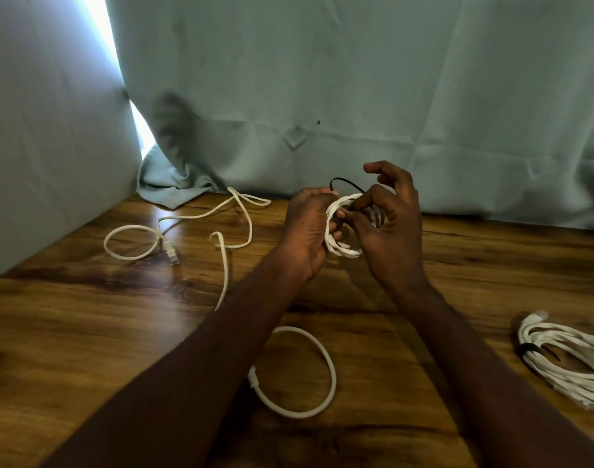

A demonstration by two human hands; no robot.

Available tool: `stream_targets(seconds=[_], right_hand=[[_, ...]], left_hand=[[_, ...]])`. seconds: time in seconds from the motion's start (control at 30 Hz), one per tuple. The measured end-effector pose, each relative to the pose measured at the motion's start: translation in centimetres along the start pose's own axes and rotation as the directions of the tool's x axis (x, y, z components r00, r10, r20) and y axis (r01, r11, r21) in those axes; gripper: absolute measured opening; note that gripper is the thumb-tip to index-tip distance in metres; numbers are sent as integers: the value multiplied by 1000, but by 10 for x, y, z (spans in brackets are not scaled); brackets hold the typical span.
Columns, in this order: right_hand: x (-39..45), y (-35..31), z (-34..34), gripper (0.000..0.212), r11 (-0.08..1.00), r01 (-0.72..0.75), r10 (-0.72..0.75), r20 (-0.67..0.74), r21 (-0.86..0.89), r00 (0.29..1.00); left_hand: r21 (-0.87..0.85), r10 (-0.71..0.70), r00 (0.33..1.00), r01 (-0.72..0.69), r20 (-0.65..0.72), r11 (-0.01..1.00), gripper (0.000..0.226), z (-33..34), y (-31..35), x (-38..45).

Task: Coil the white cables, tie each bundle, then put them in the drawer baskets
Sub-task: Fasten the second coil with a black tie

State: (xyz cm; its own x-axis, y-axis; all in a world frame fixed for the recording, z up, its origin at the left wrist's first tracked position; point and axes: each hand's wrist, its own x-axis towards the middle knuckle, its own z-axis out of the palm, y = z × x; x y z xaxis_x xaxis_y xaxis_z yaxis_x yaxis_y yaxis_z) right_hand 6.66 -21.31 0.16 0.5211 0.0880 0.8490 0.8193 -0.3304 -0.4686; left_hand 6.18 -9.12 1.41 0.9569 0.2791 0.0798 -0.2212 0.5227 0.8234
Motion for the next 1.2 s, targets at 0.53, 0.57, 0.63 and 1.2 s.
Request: stream_targets(seconds=[0.53, 0.57, 0.63, 1.2], right_hand=[[-5, -2, 13, 19, 976, -199, 213, -173, 92, 962], [-5, 0, 12, 19, 976, -197, 210, -174, 88, 962], [-4, 2, 10, 17, 991, -131, 136, -136, 41, 981], [2, 10, -2, 25, 956, 226, -152, 346, -186, 926]], left_hand=[[56, 57, 993, -51, -104, 997, 28, -8, -4, 5], [78, 69, 992, -61, -108, 995, 30, -7, -6, 5], [143, 97, 989, -82, -108, 986, 36, -4, -9, 6], [529, 258, 965, -196, -45, 826, 28, -8, -7, 4]])
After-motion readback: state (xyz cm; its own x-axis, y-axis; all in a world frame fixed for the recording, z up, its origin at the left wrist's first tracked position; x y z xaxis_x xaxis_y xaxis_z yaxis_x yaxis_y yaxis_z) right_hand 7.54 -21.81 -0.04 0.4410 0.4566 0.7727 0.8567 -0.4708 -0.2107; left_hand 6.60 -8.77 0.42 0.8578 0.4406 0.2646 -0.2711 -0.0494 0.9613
